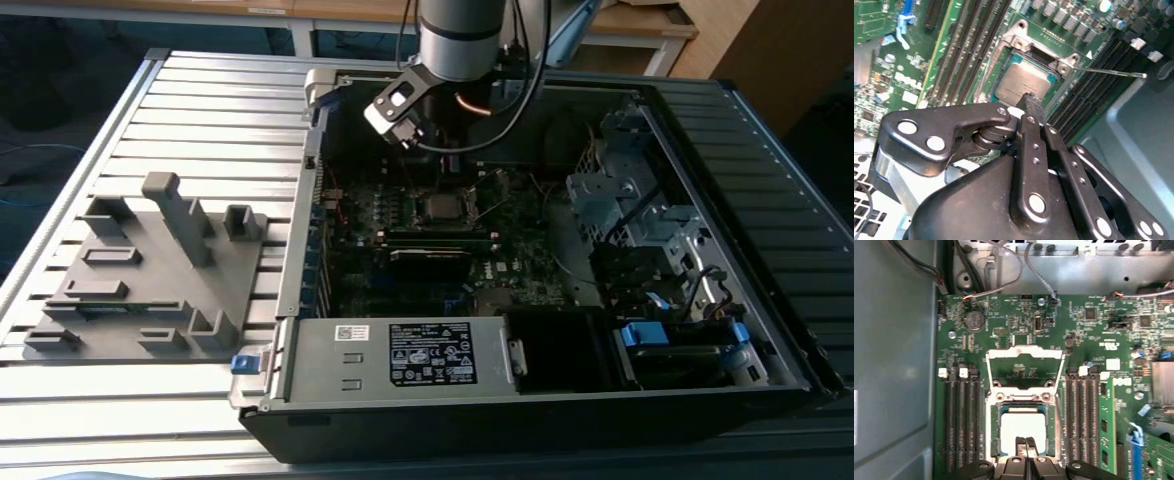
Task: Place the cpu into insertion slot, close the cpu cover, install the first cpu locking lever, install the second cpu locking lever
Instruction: 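Place the cpu into insertion slot, then close the cpu cover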
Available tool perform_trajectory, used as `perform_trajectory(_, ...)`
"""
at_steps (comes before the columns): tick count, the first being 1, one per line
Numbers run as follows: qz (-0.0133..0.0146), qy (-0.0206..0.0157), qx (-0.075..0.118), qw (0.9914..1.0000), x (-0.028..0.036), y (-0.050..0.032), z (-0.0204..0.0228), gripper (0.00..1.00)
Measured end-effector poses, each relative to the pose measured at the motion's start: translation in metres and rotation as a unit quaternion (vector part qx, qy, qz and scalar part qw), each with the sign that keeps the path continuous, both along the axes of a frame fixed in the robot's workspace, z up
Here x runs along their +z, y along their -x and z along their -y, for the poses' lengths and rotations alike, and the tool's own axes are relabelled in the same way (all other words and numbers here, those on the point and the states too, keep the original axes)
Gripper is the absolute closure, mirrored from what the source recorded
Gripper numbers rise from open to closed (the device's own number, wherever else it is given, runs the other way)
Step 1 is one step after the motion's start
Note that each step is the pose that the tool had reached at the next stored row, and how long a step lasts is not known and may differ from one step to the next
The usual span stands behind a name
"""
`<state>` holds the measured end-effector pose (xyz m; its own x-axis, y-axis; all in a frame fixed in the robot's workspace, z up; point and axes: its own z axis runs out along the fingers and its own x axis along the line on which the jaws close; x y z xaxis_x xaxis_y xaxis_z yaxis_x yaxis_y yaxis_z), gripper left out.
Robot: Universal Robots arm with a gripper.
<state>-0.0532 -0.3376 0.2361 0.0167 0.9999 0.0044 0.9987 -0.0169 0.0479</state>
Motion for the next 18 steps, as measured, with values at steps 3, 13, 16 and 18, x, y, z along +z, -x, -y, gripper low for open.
perform_trajectory(3, 0.0001, 0.0036, 0.0, 0.99999, -0.0004, -0.0004, 0.0, 0.9)
perform_trajectory(13, 0.0, 0.0133, -0.001, 0.99991, -0.0011, -0.0005, -0.0001, 0.9)
perform_trajectory(16, 0.0, 0.0132, -0.001, 0.99991, -0.0009, -0.0005, 0.0, 0.9)
perform_trajectory(18, 0.0, 0.0133, -0.001, 0.99991, 0.0, -0.0004, 0.0, 0.9)
